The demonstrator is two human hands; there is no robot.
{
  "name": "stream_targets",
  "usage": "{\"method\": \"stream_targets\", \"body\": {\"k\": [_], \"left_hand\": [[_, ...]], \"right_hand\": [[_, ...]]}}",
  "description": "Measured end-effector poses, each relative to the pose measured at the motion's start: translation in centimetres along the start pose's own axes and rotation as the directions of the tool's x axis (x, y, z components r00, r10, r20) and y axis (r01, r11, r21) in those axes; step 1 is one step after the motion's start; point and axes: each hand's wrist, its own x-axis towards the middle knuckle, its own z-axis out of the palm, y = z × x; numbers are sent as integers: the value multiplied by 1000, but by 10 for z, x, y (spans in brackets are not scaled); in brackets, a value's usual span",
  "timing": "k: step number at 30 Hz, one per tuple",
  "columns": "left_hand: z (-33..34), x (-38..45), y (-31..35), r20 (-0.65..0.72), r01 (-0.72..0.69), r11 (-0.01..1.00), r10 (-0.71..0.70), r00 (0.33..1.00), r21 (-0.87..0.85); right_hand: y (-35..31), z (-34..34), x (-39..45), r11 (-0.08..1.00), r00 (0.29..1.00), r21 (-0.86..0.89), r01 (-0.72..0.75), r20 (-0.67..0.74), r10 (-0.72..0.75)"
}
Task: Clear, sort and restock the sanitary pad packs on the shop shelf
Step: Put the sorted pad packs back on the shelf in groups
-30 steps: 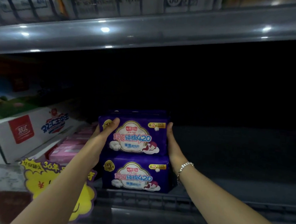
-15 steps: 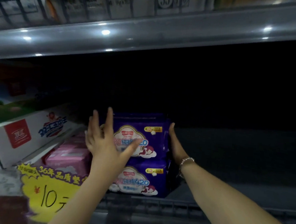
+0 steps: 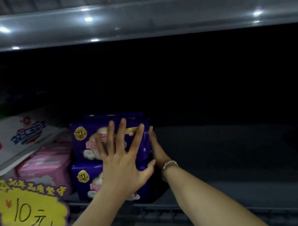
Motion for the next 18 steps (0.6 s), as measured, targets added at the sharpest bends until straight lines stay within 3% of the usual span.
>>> {"method": "stream_targets", "body": {"k": [10, 18], "left_hand": [[5, -2, -22, -36, -16, 1000, 16, 999, -5], [9, -3, -23, -31, -29, 999, 30, 999, 18]], "right_hand": [[-5, 5, -2, 993, 1000, -115, -21, 10, 23], [-5, 4, -5, 996, 999, -87, -35, 19, 37]]}}
